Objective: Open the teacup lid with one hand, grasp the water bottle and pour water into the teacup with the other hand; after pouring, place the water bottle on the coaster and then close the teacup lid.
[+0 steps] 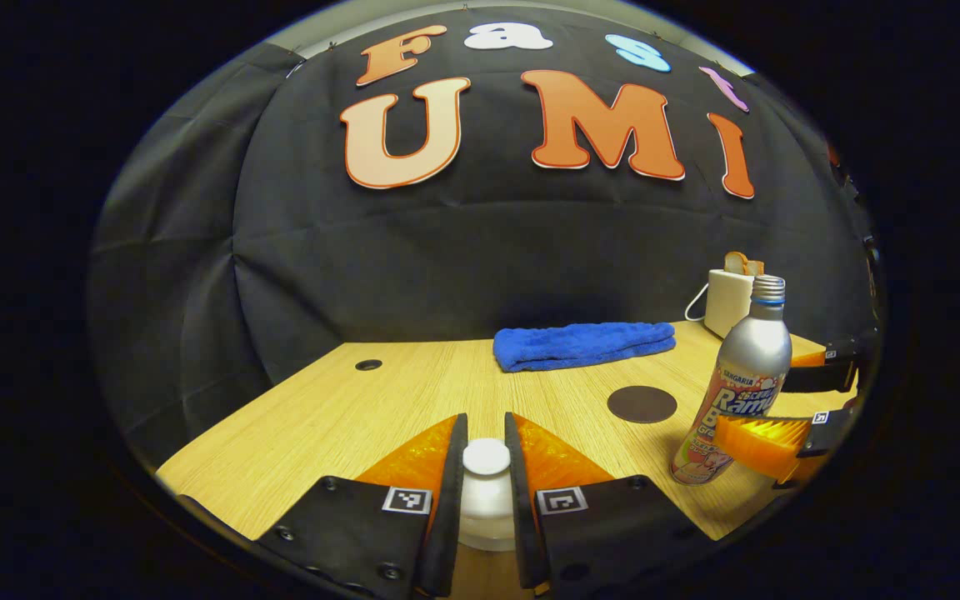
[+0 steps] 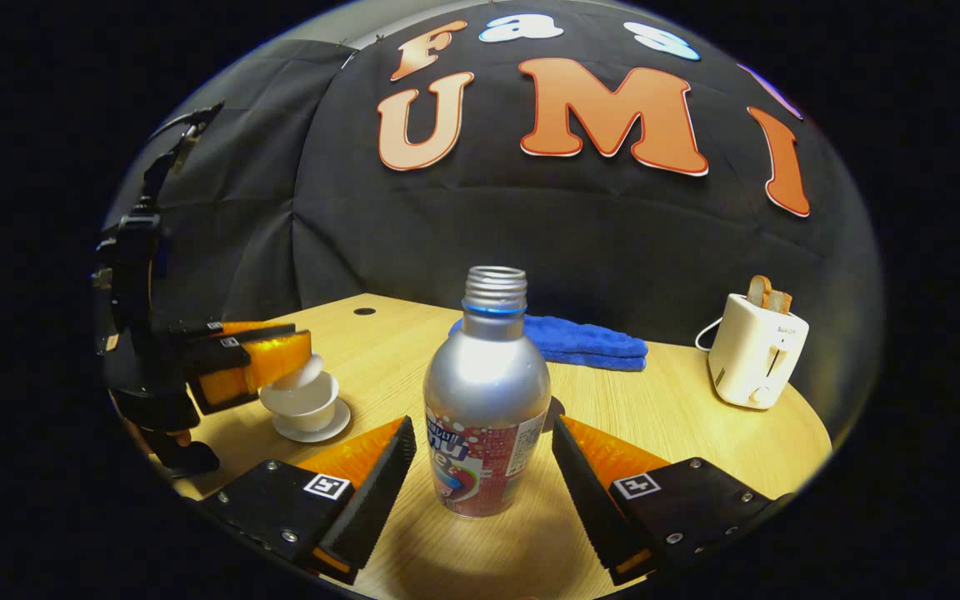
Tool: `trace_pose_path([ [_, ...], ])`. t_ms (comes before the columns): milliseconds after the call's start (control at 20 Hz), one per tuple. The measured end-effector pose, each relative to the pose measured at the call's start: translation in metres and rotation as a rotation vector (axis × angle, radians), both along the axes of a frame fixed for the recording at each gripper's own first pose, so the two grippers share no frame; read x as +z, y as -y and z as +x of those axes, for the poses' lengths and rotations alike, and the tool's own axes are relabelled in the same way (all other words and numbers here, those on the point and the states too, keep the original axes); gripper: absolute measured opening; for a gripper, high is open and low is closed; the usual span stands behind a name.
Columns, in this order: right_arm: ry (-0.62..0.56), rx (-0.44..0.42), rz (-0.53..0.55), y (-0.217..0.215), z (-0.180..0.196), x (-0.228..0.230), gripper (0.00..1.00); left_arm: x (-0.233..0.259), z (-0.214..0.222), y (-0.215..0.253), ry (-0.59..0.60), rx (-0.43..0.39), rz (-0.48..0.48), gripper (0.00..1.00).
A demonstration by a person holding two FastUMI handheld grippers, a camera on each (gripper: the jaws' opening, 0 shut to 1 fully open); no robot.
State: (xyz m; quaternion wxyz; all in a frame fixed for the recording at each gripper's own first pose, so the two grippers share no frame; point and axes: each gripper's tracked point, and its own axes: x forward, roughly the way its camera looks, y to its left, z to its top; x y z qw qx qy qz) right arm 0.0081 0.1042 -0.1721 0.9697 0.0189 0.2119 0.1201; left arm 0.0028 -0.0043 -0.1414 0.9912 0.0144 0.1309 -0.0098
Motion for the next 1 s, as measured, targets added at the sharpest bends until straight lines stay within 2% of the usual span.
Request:
trace_pose_path([
  [150,-0.023,0.0,-0.012,-0.001,0.003,-0.005,0.93,0.006,-0.001,-0.009,0.016,0.012,0.002,0.32],
  [200,-0.024,0.001,-0.011,-0.003,0.004,-0.004,0.83,0.007,-0.003,-0.013,0.022,0.02,0.003,0.32],
  [300,-0.023,0.01,-0.035,-0.003,0.007,-0.002,0.8,0.011,-0.007,-0.022,0.026,0.035,-0.001,0.32],
  [500,0.006,0.028,-0.13,-0.004,0.012,0.005,0.8,0.01,-0.011,-0.049,0.035,0.093,-0.003,0.32],
  [750,0.089,0.058,-0.332,0.011,0.019,0.013,0.8,0.007,-0.02,-0.079,0.028,0.153,0.006,0.32],
  [1000,0.168,0.093,-0.52,-0.002,0.034,0.027,0.8,0.008,-0.027,-0.096,0.037,0.185,0.016,0.32],
])
